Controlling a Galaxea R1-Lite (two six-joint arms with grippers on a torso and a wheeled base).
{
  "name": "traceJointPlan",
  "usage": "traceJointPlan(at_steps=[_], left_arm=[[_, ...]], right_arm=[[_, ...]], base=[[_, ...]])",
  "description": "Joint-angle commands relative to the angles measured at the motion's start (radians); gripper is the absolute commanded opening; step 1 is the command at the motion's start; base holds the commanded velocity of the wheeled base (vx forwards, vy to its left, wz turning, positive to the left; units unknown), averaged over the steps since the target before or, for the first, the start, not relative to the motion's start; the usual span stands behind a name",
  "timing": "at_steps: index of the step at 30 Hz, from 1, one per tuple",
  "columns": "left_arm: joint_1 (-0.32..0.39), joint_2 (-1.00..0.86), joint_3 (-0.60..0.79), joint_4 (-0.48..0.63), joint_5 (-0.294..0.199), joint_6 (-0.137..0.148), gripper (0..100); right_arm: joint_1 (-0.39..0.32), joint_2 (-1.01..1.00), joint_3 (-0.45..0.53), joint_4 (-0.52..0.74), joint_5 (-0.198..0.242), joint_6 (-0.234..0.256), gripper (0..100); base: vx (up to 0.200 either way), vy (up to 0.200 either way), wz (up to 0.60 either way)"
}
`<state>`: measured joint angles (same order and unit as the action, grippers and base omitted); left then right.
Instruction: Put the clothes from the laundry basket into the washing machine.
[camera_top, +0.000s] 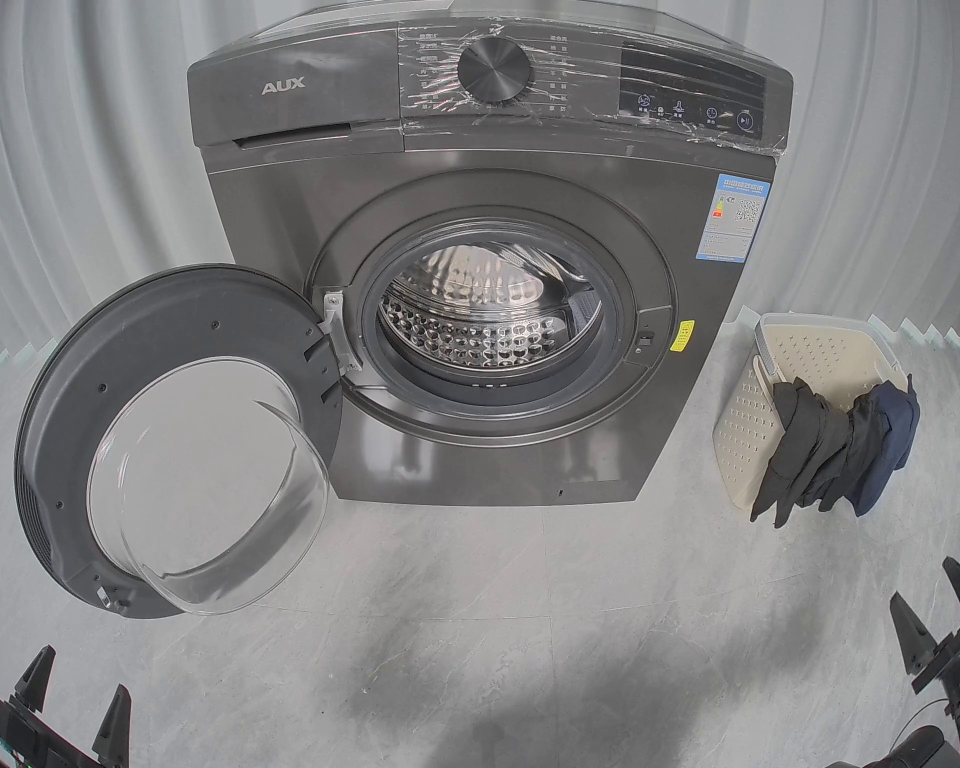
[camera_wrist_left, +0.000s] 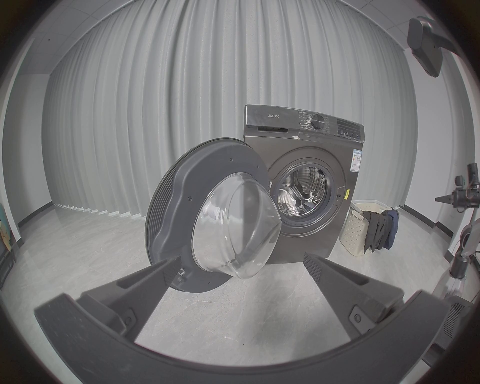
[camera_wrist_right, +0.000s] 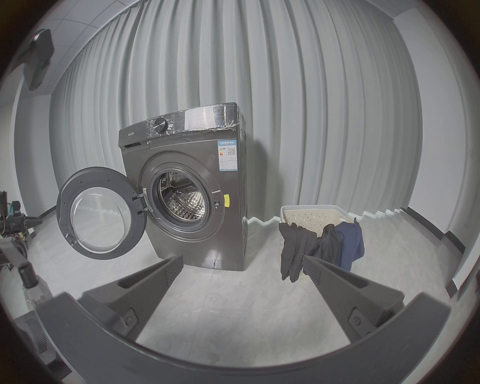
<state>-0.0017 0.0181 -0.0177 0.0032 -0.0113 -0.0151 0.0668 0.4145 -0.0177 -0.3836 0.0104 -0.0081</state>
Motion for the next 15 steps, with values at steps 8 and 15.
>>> traceJointPlan(at_steps=[8,15], left_arm=[[0.000,-0.013,0.016,0.000,-0.001,0.000,100],[0.000,-0.013,0.016,0.000,-0.001,0.000,100]], right_arm=[[-0.061,-0.414,0.016,0.331,0.029,0.016,100],[-0.061,-0.414,0.018,0.330,-0.047,0.022,100]], base=[[0.000,0.000,0.00],[0.000,0.000,0.00]])
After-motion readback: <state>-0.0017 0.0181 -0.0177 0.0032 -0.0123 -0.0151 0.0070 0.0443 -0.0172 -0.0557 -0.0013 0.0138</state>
